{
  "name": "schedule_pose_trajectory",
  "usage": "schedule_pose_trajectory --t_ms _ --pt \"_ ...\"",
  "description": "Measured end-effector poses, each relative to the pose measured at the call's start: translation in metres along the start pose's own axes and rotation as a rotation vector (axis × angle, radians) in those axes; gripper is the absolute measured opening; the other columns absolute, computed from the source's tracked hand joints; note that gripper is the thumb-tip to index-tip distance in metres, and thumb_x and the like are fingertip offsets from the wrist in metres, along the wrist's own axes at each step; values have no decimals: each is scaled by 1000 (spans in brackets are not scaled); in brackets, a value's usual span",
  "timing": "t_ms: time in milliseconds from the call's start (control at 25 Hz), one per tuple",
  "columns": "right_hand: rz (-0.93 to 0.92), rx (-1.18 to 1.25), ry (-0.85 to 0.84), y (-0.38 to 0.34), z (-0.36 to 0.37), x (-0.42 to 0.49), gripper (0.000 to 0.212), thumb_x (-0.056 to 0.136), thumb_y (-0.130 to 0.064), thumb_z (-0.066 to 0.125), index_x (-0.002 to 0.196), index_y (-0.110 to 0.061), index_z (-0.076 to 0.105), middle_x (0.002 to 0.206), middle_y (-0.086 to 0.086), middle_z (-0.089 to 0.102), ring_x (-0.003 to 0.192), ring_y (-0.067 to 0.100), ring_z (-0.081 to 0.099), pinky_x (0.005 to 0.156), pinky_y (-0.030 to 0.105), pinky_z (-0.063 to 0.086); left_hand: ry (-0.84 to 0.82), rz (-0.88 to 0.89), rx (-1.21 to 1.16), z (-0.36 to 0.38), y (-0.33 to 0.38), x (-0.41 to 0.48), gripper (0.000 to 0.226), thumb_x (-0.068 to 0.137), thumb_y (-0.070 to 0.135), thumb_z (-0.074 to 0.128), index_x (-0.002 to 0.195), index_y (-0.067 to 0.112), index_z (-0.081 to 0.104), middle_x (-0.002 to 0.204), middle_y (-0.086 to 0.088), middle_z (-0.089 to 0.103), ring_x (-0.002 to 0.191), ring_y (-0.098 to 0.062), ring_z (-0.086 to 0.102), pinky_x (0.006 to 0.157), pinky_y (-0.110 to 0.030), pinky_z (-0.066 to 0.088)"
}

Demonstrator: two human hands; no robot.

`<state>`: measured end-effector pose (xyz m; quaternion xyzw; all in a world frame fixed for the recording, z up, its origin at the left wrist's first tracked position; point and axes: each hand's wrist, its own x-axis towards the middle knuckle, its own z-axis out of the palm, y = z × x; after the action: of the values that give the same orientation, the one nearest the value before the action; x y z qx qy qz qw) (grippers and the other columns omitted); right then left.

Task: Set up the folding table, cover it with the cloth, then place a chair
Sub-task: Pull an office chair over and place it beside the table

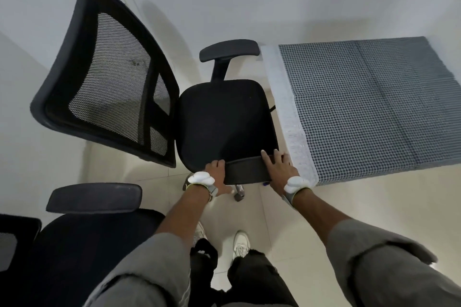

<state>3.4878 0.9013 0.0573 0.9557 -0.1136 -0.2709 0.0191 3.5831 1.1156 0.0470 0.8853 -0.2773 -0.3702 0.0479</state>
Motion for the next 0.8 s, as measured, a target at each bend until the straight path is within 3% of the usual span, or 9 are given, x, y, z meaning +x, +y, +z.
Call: schedule_pose_trajectory --t_ms 120,400,560,800 --pt "4 11 -21 -5 1 -1 93 91 -21 64 159 -26 0 162 19 11 144 51 15 107 54 43 26 -9 -1 -1 -3 3 91 87 54 65 150 4 23 149 -18 35 135 -35 38 109 -43 39" --pt "-28 43 -39 -21 7 -17 91 86 -9 61 157 -27 7 159 18 15 144 51 16 91 52 53 16 -44 -6 15 -10 -18 81 89 49 65 145 3 28 143 -17 38 131 -34 42 104 -43 43" --pt "-47 20 -39 -21 7 -20 92 84 -14 66 156 -25 11 155 20 21 141 50 22 87 50 55 12 -61 -5 24 -7 -29 75 91 49 63 142 4 31 141 -16 37 128 -33 44 101 -44 45" --pt "-76 -21 -22 -19 4 -25 91 84 -24 69 156 -26 12 150 18 28 134 44 34 87 48 54 -9 -52 37 33 -12 -48 95 94 48 58 157 3 2 156 -18 21 140 -36 33 112 -43 36"
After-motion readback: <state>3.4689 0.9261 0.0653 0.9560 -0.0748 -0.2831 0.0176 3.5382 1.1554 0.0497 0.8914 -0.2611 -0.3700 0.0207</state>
